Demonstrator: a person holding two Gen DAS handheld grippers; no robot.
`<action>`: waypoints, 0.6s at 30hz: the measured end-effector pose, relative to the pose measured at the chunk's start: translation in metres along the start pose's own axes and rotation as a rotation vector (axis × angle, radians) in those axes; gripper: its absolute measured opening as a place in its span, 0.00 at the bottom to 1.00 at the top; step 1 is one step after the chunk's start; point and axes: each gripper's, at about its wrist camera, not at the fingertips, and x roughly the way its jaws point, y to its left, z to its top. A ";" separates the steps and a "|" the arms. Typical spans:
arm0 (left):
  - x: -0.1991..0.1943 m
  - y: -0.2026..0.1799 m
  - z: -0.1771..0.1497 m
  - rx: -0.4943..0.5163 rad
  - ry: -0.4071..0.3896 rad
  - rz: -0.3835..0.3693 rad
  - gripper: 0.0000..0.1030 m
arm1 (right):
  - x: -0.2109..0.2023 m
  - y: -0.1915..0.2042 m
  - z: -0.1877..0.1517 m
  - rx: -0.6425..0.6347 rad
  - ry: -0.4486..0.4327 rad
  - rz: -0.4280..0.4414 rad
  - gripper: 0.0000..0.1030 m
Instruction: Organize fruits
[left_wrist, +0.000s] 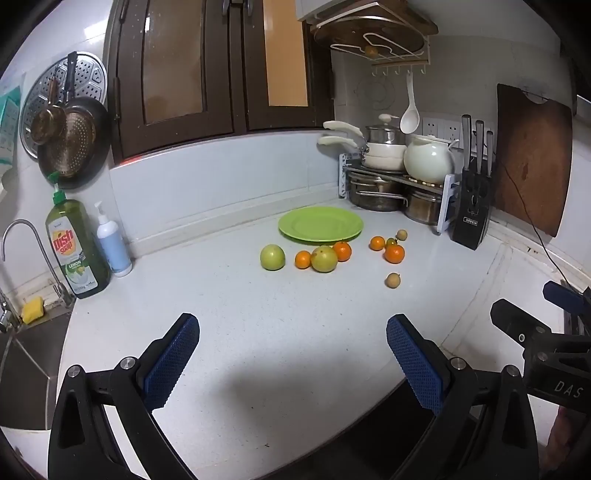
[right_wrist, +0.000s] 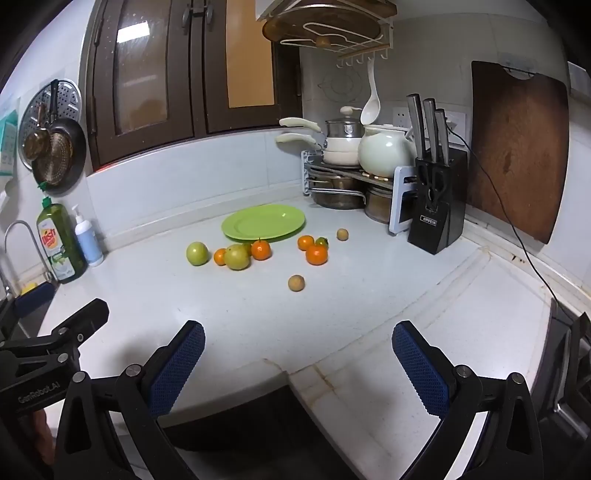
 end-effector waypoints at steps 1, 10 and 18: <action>0.000 0.000 0.000 -0.002 0.001 -0.001 1.00 | 0.000 0.000 0.000 -0.001 -0.001 0.001 0.99; -0.010 0.001 0.004 -0.013 0.003 -0.001 1.00 | -0.003 0.004 0.003 -0.004 -0.004 0.007 0.99; -0.008 0.007 0.002 -0.020 0.008 -0.005 1.00 | -0.006 0.007 0.004 -0.003 -0.011 0.006 0.99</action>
